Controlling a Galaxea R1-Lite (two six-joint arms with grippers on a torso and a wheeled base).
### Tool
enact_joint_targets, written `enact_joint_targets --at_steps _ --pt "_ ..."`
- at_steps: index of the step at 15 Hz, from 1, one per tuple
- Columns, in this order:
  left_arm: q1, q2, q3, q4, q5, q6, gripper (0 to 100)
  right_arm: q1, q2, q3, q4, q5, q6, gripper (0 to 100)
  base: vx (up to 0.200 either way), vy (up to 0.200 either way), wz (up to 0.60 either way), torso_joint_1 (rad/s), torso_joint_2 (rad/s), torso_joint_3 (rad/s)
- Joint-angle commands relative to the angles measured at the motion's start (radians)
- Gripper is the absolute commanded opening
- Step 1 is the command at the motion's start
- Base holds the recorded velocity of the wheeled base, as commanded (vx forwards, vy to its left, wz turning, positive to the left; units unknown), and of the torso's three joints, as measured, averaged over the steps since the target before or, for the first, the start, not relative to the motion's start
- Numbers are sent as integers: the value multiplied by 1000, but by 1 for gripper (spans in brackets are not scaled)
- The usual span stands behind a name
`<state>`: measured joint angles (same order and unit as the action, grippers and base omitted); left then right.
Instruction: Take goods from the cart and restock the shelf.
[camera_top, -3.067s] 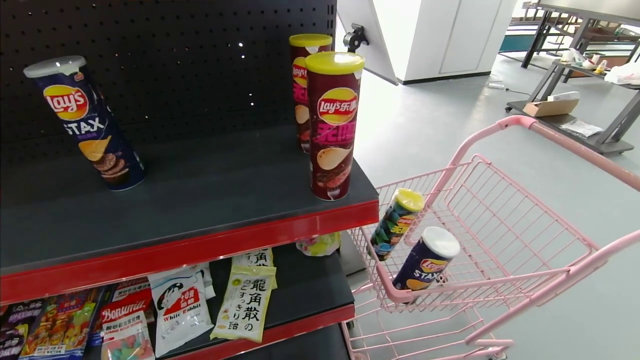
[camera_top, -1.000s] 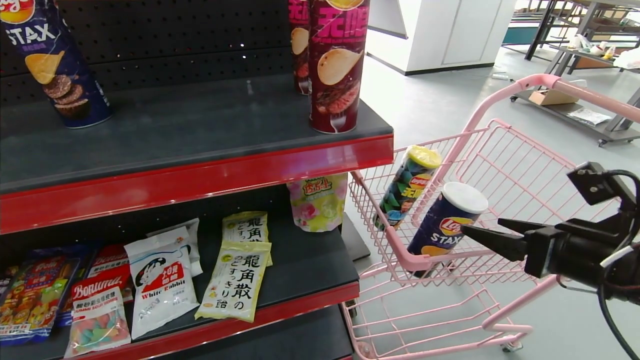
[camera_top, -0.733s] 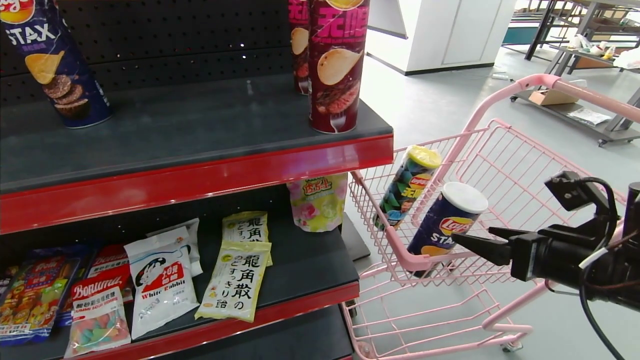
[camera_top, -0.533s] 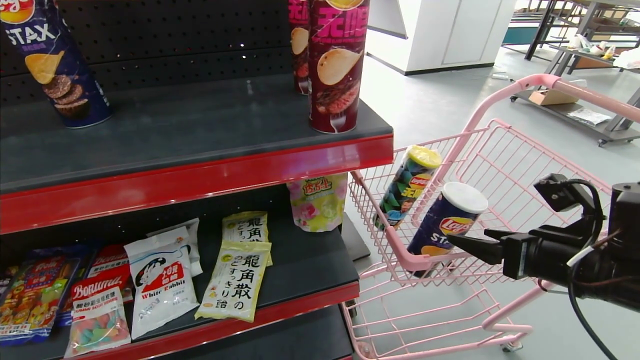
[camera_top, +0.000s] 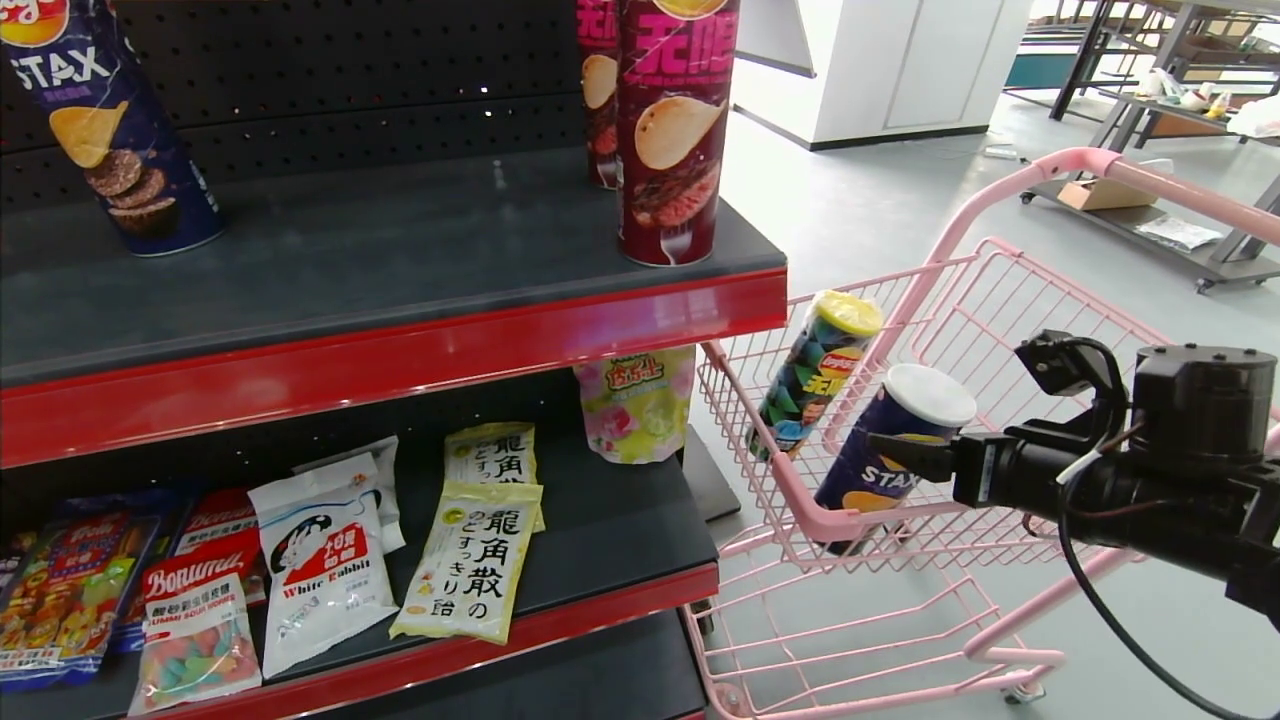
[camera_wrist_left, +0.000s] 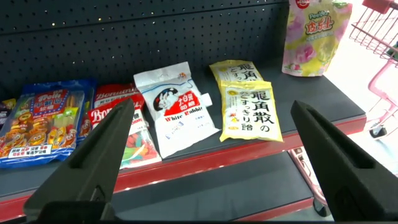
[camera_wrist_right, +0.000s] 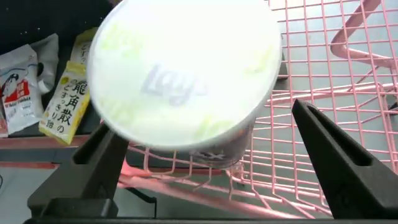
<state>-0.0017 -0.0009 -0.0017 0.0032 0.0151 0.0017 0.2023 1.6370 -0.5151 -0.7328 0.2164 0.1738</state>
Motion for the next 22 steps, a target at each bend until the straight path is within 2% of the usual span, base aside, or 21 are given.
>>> enact_joint_targets --at_steps 1,9,10,16,19,22 --pt "0 1 0 0 0 0 100 0 63 -34 -22 0 10 100 0 0 0 0 0 0" --pt "0 1 0 0 0 0 100 9 201 -56 -178 -35 15 100 0 0 0 0 0 0" --pt "0 1 0 0 0 0 100 11 204 -56 -195 -35 15 0 0 0 0 0 0 0" --pt "0 1 0 0 0 1 100 23 145 -37 -197 -37 9 0 0 0 0 0 0 0" --pt "0 1 0 0 0 1 100 23 -8 -40 -186 -51 -5 0 0 0 0 0 0 0" --pt "0 1 0 0 0 1 100 25 -160 -68 -155 -51 -74 0 0 0 0 0 0 0"
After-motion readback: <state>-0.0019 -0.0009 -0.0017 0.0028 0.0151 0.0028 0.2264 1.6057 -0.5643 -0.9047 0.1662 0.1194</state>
